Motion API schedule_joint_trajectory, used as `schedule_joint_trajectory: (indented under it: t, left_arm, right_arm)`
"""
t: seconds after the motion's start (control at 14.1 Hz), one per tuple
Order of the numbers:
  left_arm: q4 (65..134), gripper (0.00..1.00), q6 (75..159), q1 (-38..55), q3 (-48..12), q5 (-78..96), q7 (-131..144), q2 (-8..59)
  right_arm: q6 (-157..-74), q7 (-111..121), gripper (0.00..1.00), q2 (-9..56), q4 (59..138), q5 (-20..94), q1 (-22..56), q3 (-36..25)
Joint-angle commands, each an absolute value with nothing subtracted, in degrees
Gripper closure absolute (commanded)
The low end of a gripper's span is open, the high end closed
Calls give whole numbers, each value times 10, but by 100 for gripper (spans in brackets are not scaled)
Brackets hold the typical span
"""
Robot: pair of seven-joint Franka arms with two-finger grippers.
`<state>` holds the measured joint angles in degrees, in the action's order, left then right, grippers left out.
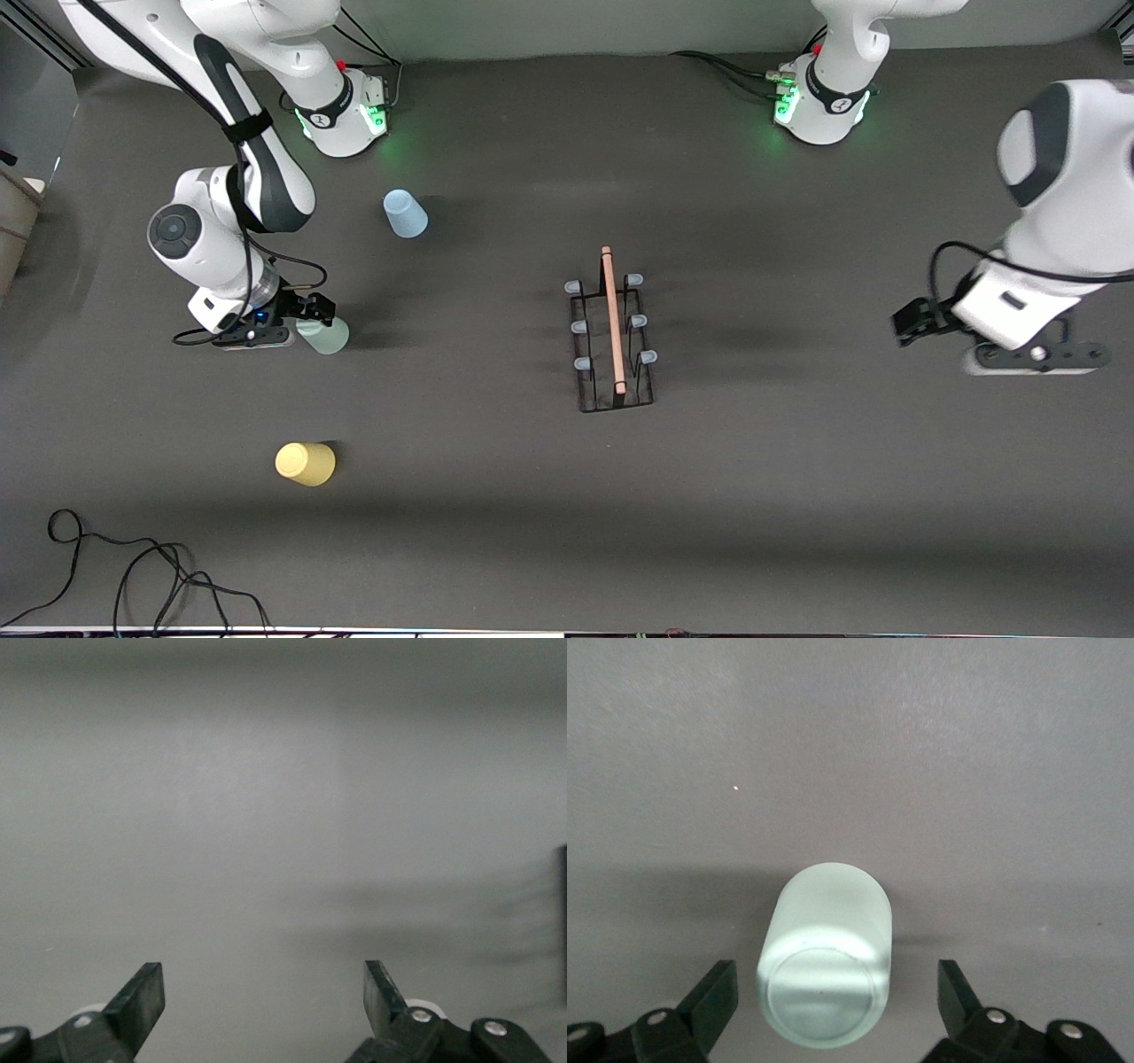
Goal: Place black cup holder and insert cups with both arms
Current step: 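Release the holder with the left gripper while the right gripper reaches the green cup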
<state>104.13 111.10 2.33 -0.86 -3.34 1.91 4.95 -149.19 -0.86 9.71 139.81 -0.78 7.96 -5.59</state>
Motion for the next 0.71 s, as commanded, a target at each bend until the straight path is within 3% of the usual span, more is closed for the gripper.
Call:
schedule_joint_trajectory:
  t: [0.0, 0.07, 0.14, 0.21, 0.43, 0.64]
  left_arm:
    - [1057, 0, 1079, 4, -17, -29, -19, 18]
    - [1045, 0, 1071, 5, -17, -29, -5, 18]
    - [1037, 0, 1063, 10, -18, -29, 23, 18]
    - [1029, 0, 1058, 12, -22, -29, 45, 18]
    - [965, 0, 1004, 23, -24, -25, 79, 25]
    - [925, 0, 989, 33, -24, -25, 78, 26]
  right_arm:
    - [-1506, -3, 17, 105, 1402, -12, 83, -58]
    - [-1506, -3, 55, 105, 1402, -12, 83, -58]
    - [-1504, -4, 82, 104, 1401, -12, 83, -58]
    - [-1499, -6, 97, 98, 1400, -12, 83, -58]
    - [-1447, -19, 100, 48, 1382, -11, 83, -58]
    - [-1234, -73, 100, 9, 1263, -11, 87, -53]
